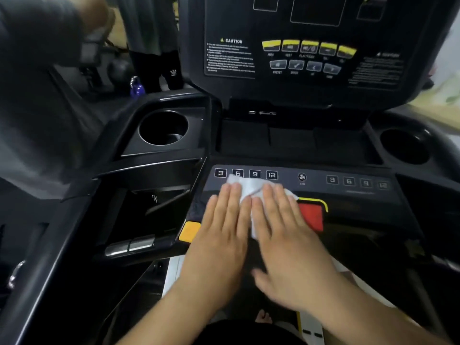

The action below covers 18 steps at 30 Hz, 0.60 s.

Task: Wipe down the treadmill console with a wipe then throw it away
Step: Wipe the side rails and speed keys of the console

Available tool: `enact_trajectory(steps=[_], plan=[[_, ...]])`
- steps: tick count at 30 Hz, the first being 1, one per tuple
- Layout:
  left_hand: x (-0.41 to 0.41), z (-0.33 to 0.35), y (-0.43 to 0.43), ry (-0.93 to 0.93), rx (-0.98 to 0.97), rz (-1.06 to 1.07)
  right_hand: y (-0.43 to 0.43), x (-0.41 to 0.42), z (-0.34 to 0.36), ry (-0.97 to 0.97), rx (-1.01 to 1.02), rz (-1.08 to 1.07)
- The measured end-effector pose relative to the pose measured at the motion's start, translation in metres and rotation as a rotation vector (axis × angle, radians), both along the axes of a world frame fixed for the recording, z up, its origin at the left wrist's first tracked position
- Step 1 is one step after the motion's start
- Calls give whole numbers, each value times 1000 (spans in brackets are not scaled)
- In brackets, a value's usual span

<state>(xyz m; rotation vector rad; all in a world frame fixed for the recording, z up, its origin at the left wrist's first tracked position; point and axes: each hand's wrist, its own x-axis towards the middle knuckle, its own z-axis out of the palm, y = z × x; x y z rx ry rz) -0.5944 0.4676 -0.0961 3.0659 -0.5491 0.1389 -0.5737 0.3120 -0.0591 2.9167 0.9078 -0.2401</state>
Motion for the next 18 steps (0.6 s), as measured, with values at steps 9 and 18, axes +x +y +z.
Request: enact_trajectory(steps=[9, 18], plan=[[49, 24, 28, 101, 60, 168, 44, 54, 13, -70, 41, 95], [36, 25, -46, 55, 56, 53, -53, 45, 16, -6, 28, -45]])
